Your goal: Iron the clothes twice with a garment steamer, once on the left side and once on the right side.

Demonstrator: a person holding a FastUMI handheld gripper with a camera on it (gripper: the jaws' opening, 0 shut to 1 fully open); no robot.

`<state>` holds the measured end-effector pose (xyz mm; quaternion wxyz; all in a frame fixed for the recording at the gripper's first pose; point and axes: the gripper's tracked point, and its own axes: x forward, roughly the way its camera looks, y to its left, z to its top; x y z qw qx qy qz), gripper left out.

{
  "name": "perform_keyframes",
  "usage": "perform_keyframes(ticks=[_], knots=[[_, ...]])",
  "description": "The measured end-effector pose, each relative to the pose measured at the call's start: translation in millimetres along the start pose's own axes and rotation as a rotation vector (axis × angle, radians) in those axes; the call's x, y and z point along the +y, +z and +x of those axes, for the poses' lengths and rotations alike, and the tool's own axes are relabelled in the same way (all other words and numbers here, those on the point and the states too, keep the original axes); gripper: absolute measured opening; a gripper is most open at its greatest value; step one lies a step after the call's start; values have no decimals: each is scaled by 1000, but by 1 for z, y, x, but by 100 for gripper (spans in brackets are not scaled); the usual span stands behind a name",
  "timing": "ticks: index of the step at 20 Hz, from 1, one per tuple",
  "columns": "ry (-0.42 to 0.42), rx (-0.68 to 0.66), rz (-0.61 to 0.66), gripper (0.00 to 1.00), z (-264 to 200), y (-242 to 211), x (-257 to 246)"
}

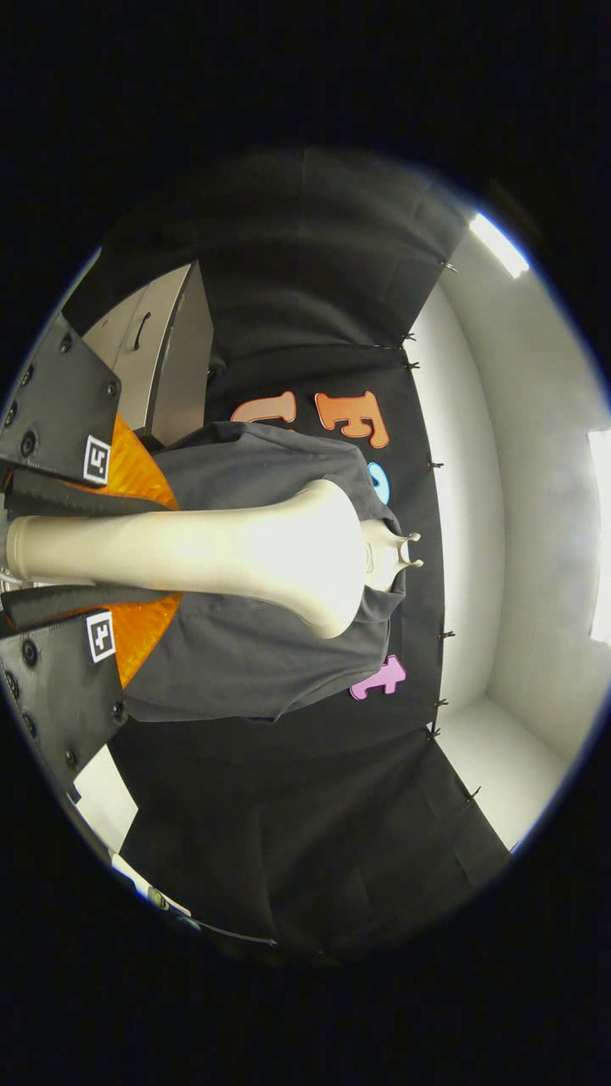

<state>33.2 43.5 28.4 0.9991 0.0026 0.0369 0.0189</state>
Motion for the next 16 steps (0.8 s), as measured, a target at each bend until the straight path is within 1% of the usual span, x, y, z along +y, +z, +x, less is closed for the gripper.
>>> perform_keyframes(ticks=[6, 16], knots=[[16, 16, 14, 41, 7, -7, 1], [2, 27, 34, 41, 25, -12, -11]])
